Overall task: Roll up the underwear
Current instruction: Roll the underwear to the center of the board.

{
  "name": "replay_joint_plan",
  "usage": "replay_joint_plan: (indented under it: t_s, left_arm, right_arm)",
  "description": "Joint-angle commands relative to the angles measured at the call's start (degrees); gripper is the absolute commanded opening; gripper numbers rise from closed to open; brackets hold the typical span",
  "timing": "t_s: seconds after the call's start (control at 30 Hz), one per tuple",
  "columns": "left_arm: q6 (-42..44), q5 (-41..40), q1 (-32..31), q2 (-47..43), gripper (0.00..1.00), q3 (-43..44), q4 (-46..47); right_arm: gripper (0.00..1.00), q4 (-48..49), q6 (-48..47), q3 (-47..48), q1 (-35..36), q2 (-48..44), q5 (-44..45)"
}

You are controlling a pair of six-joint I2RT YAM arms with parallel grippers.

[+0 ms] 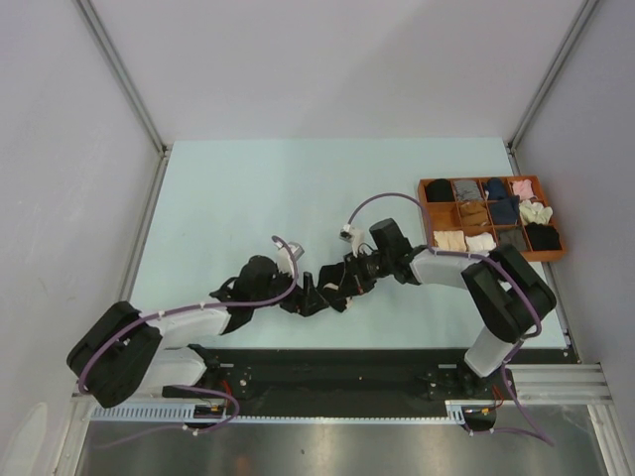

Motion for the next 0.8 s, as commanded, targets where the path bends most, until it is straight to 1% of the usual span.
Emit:
replay_joint_plan:
  t_s: [0.0,0.23,0.4,0.43,0.57,0.73,0.77]
  left_arm:
    - [1.57,-0.49,-0.68,2.2,0.81,3.1,5.47]
    - [3.24,-3.57,-0.86,5.63,0.73,6.43,6.0]
    - [3.68,-4.1,-0.95,8.79,0.69,7.58,7.84]
    - [3.6,-3.93,-0.95,9.23,0.68,7.67,8.37]
    - [2.89,-2.61,-1.12,10.73,0.58,7.94,10.31]
    - [1.84,-1.12,-1.21,12.4,0.56,8.11,13.2]
    - [1.58,-0.33,-1.21,13.27,0.51,8.02,13.9]
  right_arm:
    - [0.0,2.88,0.97,1.35,-2.1,2.12,-2.96]
    - [0.0,6.74,3.25,1.35,-5.0,5.19,-6.04]
    - [0.0,6.66,3.35,1.87,-5.71,6.43,-6.74]
    - [0.0,6.58,3.43,1.96,-5.89,6.51,-6.74]
    - [0.0,6.75,3.87,1.96,-6.5,7.3,-6.57]
    - [0.0,7.63,4.92,1.96,-7.29,8.1,-6.48]
    - [0.0,7.63,5.01,1.96,-7.56,8.18,-6.31]
